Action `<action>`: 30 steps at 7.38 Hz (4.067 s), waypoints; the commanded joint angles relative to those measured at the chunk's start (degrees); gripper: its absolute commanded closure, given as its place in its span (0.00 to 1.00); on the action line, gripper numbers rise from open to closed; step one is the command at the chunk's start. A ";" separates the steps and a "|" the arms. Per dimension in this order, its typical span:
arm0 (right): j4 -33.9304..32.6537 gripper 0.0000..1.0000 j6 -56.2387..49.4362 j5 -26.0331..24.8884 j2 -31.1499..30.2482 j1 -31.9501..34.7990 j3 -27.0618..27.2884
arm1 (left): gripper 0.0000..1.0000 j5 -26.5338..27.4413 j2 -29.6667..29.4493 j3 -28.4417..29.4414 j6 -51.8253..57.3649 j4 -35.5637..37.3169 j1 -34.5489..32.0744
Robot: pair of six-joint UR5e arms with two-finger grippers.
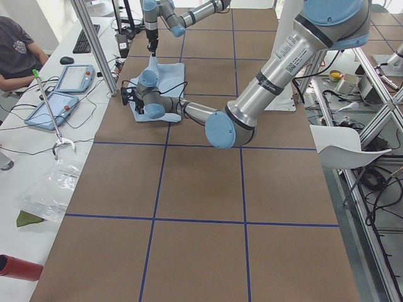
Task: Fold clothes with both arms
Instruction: 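Lay the hem down near the collar and open both grippers, then move the right gripper to the folded shirt's side edge and grasp it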
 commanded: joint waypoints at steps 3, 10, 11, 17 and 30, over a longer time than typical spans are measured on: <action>-0.07 1.00 -3.14 -0.72 -0.19 2.45 -2.00 | 1.00 1.49 -2.10 2.81 -1.93 -0.15 0.51; 0.46 0.00 -3.05 -3.80 0.43 1.13 -1.48 | 0.00 1.49 -2.01 2.28 -2.47 -0.07 0.43; 0.37 0.00 -2.79 -3.71 -1.66 0.79 1.92 | 0.00 1.49 -2.01 1.76 -2.55 -0.15 0.34; 0.46 0.19 -2.70 -2.66 -16.80 -6.60 16.98 | 0.00 1.49 -1.04 -0.18 -5.01 -0.24 0.34; -0.06 1.00 -2.79 2.61 -29.35 -7.56 36.01 | 0.00 1.49 1.41 -3.25 -4.93 0.02 0.34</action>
